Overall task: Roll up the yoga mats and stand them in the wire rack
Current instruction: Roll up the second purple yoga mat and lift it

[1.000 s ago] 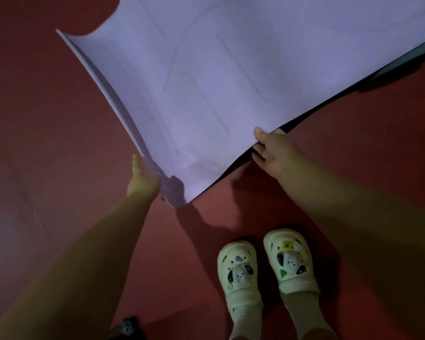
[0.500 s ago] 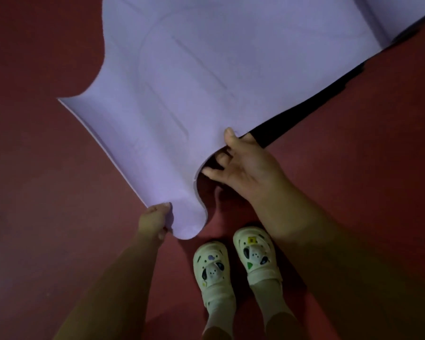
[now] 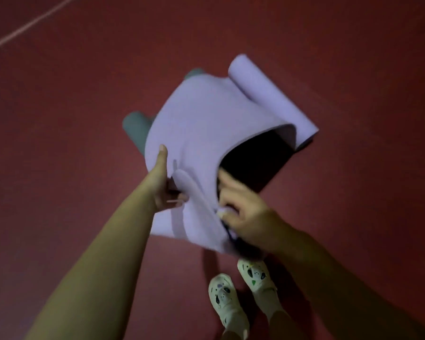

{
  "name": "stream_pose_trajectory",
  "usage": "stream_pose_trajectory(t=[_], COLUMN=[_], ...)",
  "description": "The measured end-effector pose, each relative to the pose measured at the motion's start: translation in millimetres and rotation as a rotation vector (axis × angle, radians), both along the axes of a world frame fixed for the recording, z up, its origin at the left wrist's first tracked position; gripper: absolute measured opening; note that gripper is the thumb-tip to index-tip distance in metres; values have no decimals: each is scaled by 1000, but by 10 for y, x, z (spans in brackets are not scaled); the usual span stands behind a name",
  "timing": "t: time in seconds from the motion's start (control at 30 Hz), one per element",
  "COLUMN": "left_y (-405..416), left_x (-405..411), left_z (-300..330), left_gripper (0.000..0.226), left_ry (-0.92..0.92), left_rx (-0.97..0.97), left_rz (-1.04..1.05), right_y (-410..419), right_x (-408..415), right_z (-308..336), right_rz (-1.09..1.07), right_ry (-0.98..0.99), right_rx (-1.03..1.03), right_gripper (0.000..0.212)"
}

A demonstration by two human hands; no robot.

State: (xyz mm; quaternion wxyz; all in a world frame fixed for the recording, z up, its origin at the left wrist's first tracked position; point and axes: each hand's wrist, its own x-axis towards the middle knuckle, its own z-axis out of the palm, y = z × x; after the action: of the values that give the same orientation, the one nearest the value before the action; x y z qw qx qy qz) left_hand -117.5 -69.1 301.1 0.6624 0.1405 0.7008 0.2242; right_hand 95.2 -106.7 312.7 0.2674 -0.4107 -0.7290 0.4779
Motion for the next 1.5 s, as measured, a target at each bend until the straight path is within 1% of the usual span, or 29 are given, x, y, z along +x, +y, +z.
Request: stream_pose_trajectory(t=[0.07, 0.13, 0.17, 0.27, 0.3, 0.37, 0.4, 0.43, 0.5, 0.57, 0.6, 0.63, 0.7, 0.77, 0.8, 0.83, 0.87, 0.93, 0.97, 1.03, 1.07, 1.13, 1.17, 1.2, 1.3, 1.33, 1.37, 1.43, 1.5], left_y=[-22, -92, -132, -182, -197, -227, -229, -238, -268, -277, -279, -276, -279, -291, -313, -345, -377, -453, -496, -551, -543, -421, -325, -203, 275, 501, 744, 1253, 1779], left_x=[49, 133, 192, 504, 599, 761, 823, 861, 928, 978, 1001, 1008, 1073, 1144, 1191, 1242, 1274, 1328, 1356, 1506, 1615, 1890, 2071, 2266, 2956, 3221, 3500, 4077, 4621], left_z=[168, 276, 339, 576, 641, 691, 693, 693, 639, 649, 670, 688, 855, 1033, 1102, 1200, 1280, 1411, 1449, 1534, 1552, 1530, 1578, 1650, 1859, 1952, 2076, 2479, 3019], left_gripper=[75, 29, 18, 27, 42, 83, 95, 95, 69, 44, 35, 33, 26, 15, 23, 38, 50, 54, 53, 55, 51, 40, 34, 31, 34, 37, 40, 42, 41], left_ry=[-27, 11, 44, 62, 50, 33, -4, -28, -51, -60, -49, -44, -53, -10, 53, 125, 201, 373, 442, 548, 607, 747, 825, 887, 1044, 1112, 1162, 1264, 1376], left_rx=[-19, -31, -41, -114, -148, -202, -209, -216, -191, -148, -120, -92, 9, 173, 251, 313, 361, 473, 540, 706, 783, 893, 943, 1026, 1375, 1460, 1505, 1611, 1790], left_rz=[-95, -163, -230, -310, -324, -406, -450, -457, -408, -372, -374, -381, -348, -357, -422, -529, -652, -926, -1051, -1233, -1307, -1448, -1499, -1534, -1545, -1526, -1514, -1422, -1212], right_y=[-212, -384, -451, -587, -625, -698, -736, -780, -835, -831, -816, -764, -580, -375, -292, -230, -184, -177, -201, -227, -209, -83, 5, 121, 610, 854, 1143, 1733, 2292], right_x=[87, 270, 383, 555, 553, 548, 560, 602, 747, 889, 948, 1026, 1184, 1342, 1392, 1431, 1457, 1494, 1528, 1630, 1736, 1990, 2151, 2300, 2971, 3271, 3587, 4183, 4755], right_z=[331, 570, 665, 909, 976, 1099, 1127, 1160, 1107, 1036, 1002, 988, 897, 763, 695, 606, 546, 431, 405, 320, 290, 354, 436, 627, 1298, 1484, 1686, 2281, 3040], right_rz=[80, 76, 58, 4, -8, 0, 16, 56, 108, 101, -13, -213, -685, -1006, -1079, -1106, -1090, -1012, -985, -977, -992, -1077, -1132, -1174, -1305, -1314, -1330, -1350, -1276], right_ry=[20, 63, 87, 60, 59, 69, 81, 100, 113, 141, 224, 310, 608, 783, 819, 787, 715, 565, 514, 405, 361, 334, 362, 356, 360, 392, 432, 618, 802], right_rx=[-96, -202, -255, -320, -318, -311, -285, -253, -288, -533, -708, -859, -1172, -1251, -1279, -1308, -1354, -1432, -1455, -1499, -1503, -1490, -1475, -1426, -1140, -1012, -875, -591, -326], right_gripper=[20, 25, 28, 29, 30, 34, 37, 38, 33, 22, 11, 9, 48, 75, 82, 80, 68, 29, 16, 6, 14, 52, 64, 64, 24, 22, 30, 43, 56])
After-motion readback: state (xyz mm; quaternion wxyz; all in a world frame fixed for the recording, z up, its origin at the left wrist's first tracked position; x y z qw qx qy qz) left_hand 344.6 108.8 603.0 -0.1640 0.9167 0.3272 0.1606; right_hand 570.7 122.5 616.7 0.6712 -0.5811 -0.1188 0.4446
